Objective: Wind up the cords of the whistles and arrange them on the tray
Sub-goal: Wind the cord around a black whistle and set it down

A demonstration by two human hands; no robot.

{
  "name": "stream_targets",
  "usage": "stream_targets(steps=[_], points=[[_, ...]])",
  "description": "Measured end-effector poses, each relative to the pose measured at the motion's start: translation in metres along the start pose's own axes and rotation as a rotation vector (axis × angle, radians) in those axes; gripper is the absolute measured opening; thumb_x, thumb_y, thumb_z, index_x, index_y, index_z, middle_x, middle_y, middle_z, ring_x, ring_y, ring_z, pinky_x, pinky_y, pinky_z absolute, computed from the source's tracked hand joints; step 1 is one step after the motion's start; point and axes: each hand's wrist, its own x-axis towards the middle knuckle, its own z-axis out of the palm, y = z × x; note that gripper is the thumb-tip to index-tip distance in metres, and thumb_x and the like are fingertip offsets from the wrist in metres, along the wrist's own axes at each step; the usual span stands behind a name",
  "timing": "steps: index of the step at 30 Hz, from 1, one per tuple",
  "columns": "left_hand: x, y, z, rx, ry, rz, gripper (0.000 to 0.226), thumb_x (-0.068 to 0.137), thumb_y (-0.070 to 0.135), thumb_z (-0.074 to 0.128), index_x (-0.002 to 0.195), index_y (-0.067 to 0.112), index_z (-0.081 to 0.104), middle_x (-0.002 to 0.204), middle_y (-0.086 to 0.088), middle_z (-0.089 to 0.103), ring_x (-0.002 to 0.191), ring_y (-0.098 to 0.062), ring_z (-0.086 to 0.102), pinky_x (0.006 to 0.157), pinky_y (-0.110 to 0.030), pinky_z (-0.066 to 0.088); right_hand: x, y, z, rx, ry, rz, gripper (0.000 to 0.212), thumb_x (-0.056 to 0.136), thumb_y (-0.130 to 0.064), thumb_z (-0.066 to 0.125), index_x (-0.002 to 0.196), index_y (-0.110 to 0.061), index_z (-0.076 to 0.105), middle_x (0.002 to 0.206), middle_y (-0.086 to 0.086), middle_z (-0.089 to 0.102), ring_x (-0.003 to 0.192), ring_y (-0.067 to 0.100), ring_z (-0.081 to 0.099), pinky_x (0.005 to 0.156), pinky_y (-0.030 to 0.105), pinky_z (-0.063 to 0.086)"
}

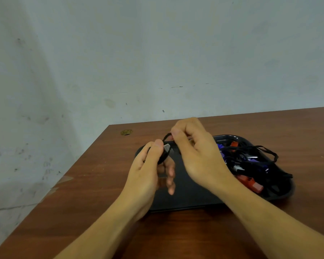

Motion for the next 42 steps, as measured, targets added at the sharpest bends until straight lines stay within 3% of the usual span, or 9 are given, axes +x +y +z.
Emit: stream_targets(steps=[5,9,16,20,25,30,34,38,42], points=[[0.003,0.005,-0.010,-0.028,0.071,0.033,0.043,0.100,0.045,0.046,0.088,0.004,0.049,0.059,-0.007,0.035,0.047,-0.019,0.033,0.043,-0.030,0.038,-0.001,-0.017,-0.010,0.653,-0.275,0.341,0.038,0.099,-0.038,0.052,0.076,-0.009,0.060,0.073,0.012,0.039,0.051,0.013,0.027,0.041,0.019,0.023],[0.004,0.004,-0.011,0.079,0.030,0.105,0.042,0.098,0.036,0.045,0.088,-0.005,0.043,0.062,-0.015,0.021,0.043,-0.021,0.026,0.040,-0.028,0.039,0.001,-0.030,-0.020,0.535,-0.428,0.203,0.027,0.088,-0.031,0.063,0.066,-0.017,0.058,0.049,-0.004,0.038,0.042,0.007,0.027,0.042,0.019,0.024],[-0.005,0.012,-0.017,0.432,-0.122,0.322,0.032,0.102,0.039,0.039,0.084,0.013,0.043,0.056,0.004,0.037,0.037,-0.022,0.038,0.040,-0.034,0.040,0.004,-0.036,-0.030,0.534,-0.299,0.171,0.026,0.085,-0.031,0.067,0.064,-0.018,0.061,0.050,-0.003,0.034,0.042,0.008,0.023,0.042,0.021,0.022],[-0.011,0.013,-0.018,0.712,-0.181,0.423,0.022,0.103,0.044,0.036,0.092,0.028,0.046,0.056,-0.005,0.048,0.041,-0.018,0.052,0.046,-0.044,0.043,0.009,-0.031,-0.025,0.350,-0.229,0.173,0.032,0.093,-0.027,0.068,0.064,-0.017,0.058,0.048,-0.011,0.043,0.041,0.003,0.036,0.044,0.012,0.031],[-0.013,0.013,-0.019,0.911,-0.251,0.532,0.019,0.103,0.048,0.038,0.114,0.034,0.045,0.070,0.010,0.052,0.055,-0.012,0.052,0.052,-0.023,0.039,0.009,-0.021,-0.027,0.117,-0.236,0.155,0.028,0.091,-0.035,0.070,0.073,-0.014,0.066,0.072,0.016,0.064,0.060,0.024,0.058,0.060,0.033,0.050],[-0.013,0.010,-0.019,1.054,-0.156,0.616,0.021,0.098,0.040,0.050,0.116,0.031,0.042,0.087,0.021,0.050,0.068,0.005,0.049,0.062,-0.006,0.033,0.007,-0.016,-0.027,0.333,-0.347,0.378,0.029,0.092,-0.034,0.067,0.069,-0.017,0.061,0.056,-0.013,0.053,0.044,0.002,0.042,0.044,0.013,0.031],[-0.014,0.007,-0.015,1.019,-0.071,0.679,0.026,0.095,0.030,0.052,0.116,0.039,0.038,0.103,0.023,0.051,0.077,0.006,0.053,0.066,-0.007,0.039,0.008,-0.012,-0.024,0.642,-0.453,0.616,0.027,0.087,-0.038,0.070,0.070,-0.017,0.065,0.063,-0.006,0.054,0.052,0.004,0.037,0.041,0.014,0.025],[-0.013,0.003,-0.010,0.745,0.013,0.686,0.036,0.097,0.022,0.051,0.129,0.035,0.043,0.114,0.019,0.054,0.074,-0.013,0.064,0.058,-0.028,0.053,0.003,-0.005,-0.019,0.801,-0.442,0.716,0.025,0.081,-0.040,0.075,0.082,-0.015,0.074,0.079,-0.001,0.058,0.059,0.004,0.041,0.043,0.014,0.026],[-0.010,0.006,-0.003,0.369,-0.008,0.512,0.026,0.098,0.021,0.048,0.121,0.011,0.055,0.090,-0.004,0.064,0.068,-0.023,0.063,0.051,-0.031,0.051,-0.002,-0.002,-0.018,0.820,-0.468,0.671,0.035,0.086,-0.044,0.069,0.091,-0.010,0.075,0.075,0.003,0.057,0.060,0.006,0.042,0.045,0.016,0.025]])
